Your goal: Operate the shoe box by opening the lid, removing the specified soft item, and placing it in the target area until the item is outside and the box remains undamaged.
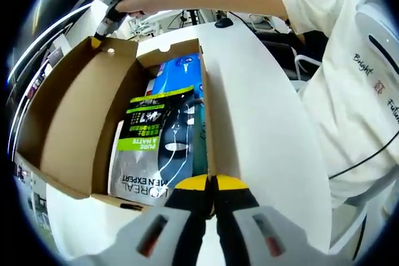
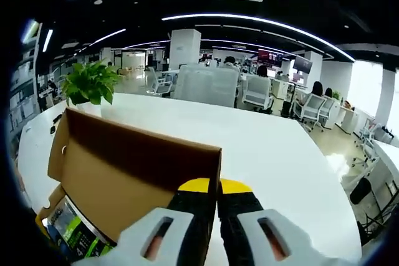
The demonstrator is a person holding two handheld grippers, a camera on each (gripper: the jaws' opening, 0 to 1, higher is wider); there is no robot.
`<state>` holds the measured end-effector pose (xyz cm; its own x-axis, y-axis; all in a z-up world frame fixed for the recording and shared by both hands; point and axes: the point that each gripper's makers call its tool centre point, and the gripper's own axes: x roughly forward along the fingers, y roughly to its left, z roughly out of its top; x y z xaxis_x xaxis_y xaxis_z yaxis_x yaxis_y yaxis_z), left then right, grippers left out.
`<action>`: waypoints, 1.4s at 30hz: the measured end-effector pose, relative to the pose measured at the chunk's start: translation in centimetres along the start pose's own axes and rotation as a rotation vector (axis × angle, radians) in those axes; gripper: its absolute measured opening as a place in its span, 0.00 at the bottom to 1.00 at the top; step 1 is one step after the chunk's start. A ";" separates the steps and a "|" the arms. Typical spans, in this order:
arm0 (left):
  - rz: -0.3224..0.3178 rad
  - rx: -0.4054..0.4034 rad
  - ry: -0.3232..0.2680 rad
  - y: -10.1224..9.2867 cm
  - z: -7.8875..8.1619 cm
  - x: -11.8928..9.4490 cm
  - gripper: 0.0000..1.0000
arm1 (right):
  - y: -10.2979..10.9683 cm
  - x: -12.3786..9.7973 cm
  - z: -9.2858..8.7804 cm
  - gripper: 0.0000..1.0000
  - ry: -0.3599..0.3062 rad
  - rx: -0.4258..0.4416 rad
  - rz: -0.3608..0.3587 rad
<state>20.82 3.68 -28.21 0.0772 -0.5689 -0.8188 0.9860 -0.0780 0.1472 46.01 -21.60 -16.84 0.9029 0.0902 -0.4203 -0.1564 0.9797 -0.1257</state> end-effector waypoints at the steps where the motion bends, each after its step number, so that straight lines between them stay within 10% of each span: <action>1: 0.000 0.000 0.001 0.0 0.0 0.0 0.02 | 0.0 0.0 0.0 0.01 0.002 -0.015 -0.002; 42: -0.008 -0.011 0.007 -0.1 -0.1 0.4 0.02 | 0.2 4.2 -3.5 0.01 0.204 0.065 0.011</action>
<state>20.79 3.54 -28.59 0.0702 -0.5624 -0.8239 0.9881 -0.0739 0.1346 48.37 -21.61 -21.74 0.8002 0.0693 -0.5956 -0.1338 0.9889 -0.0647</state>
